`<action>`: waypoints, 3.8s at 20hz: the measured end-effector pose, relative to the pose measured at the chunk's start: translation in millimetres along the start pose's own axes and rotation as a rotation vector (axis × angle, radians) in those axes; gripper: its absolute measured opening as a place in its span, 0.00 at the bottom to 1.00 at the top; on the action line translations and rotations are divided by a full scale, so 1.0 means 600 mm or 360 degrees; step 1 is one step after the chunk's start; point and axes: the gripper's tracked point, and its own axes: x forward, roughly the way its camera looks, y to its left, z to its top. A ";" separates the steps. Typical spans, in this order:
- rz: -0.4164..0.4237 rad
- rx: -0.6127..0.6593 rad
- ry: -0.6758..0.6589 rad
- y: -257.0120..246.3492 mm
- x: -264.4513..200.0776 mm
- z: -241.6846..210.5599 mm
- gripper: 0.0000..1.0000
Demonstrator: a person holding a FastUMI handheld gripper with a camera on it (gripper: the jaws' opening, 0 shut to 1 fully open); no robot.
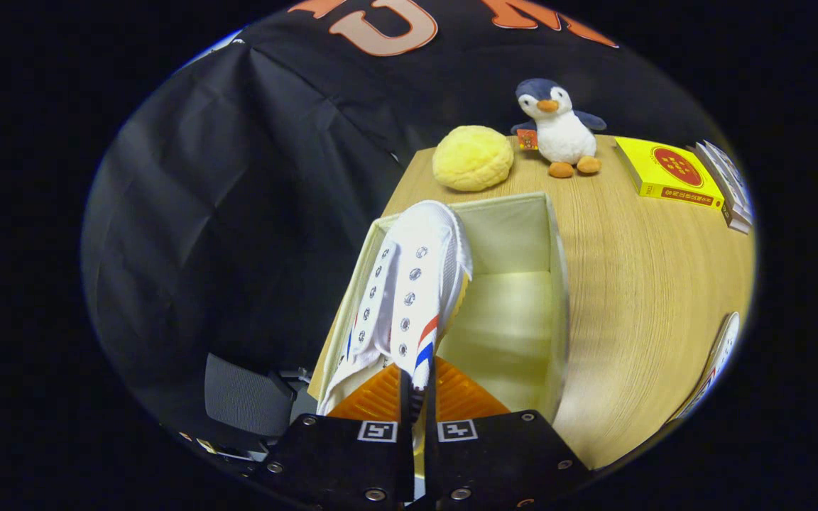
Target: Open the storage box then place both shoes into the box .Put the left shoe in first, then the right shoe, with the right side of both shoes facing outward in a uniform manner.
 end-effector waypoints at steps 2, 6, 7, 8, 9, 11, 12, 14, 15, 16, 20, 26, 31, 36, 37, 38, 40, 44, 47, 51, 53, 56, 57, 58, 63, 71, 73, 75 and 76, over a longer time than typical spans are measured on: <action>-0.0019 -0.0015 0.0060 0.002 0.028 -0.015 0.06; -0.0061 0.0063 0.0138 -0.001 0.077 -0.034 0.07; -0.0080 0.0088 0.0158 -0.002 0.085 -0.038 0.06; -0.0092 0.0107 0.0187 -0.006 0.089 -0.046 0.07; -0.0093 0.0118 0.0207 -0.010 0.093 -0.053 0.07; -0.0055 0.0151 0.0239 -0.011 0.097 -0.062 0.11; 0.0009 0.0189 0.0221 0.000 0.087 -0.060 0.15; 0.0104 0.0231 0.0175 0.008 0.067 -0.041 0.24; 0.0164 0.0240 0.0149 0.013 0.053 -0.030 0.30; 0.0206 0.0250 0.0126 0.018 0.036 -0.023 0.34; 0.0278 0.0199 0.0003 -0.009 -0.052 0.004 0.57; 0.0232 0.0174 -0.0223 -0.130 -0.201 0.030 0.86; -0.0035 0.0219 -0.0381 -0.323 -0.289 0.001 0.90; -0.0420 0.0371 -0.0344 -0.535 -0.347 -0.102 0.91; -0.0489 0.0394 -0.0322 -0.569 -0.354 -0.126 0.91; -0.0538 0.0416 -0.0293 -0.596 -0.361 -0.153 0.91; -0.0602 0.0468 -0.0239 -0.636 -0.358 -0.195 0.91; -0.0661 0.0529 -0.0129 -0.688 -0.335 -0.263 0.90; -0.0680 0.0555 -0.0068 -0.717 -0.308 -0.291 0.86; -0.0605 0.0637 -0.0048 -0.721 -0.271 -0.295 0.80; -0.0599 0.0647 -0.0065 -0.725 -0.260 -0.287 0.76; -0.0608 0.0684 -0.0093 -0.728 -0.249 -0.271 0.70; -0.0597 0.0694 -0.0088 -0.725 -0.245 -0.270 0.68; -0.0574 0.0711 -0.0091 -0.719 -0.238 -0.272 0.66; -0.0573 0.0788 -0.0230 -0.732 -0.258 -0.258 0.26; -0.0339 0.0884 -0.0342 -0.645 -0.272 -0.194 0.12; -0.0290 0.0846 -0.0372 -0.609 -0.282 -0.159 0.12; -0.0242 0.0806 -0.0383 -0.570 -0.295 -0.122 0.12; -0.0223 0.0784 -0.0387 -0.548 -0.301 -0.105 0.12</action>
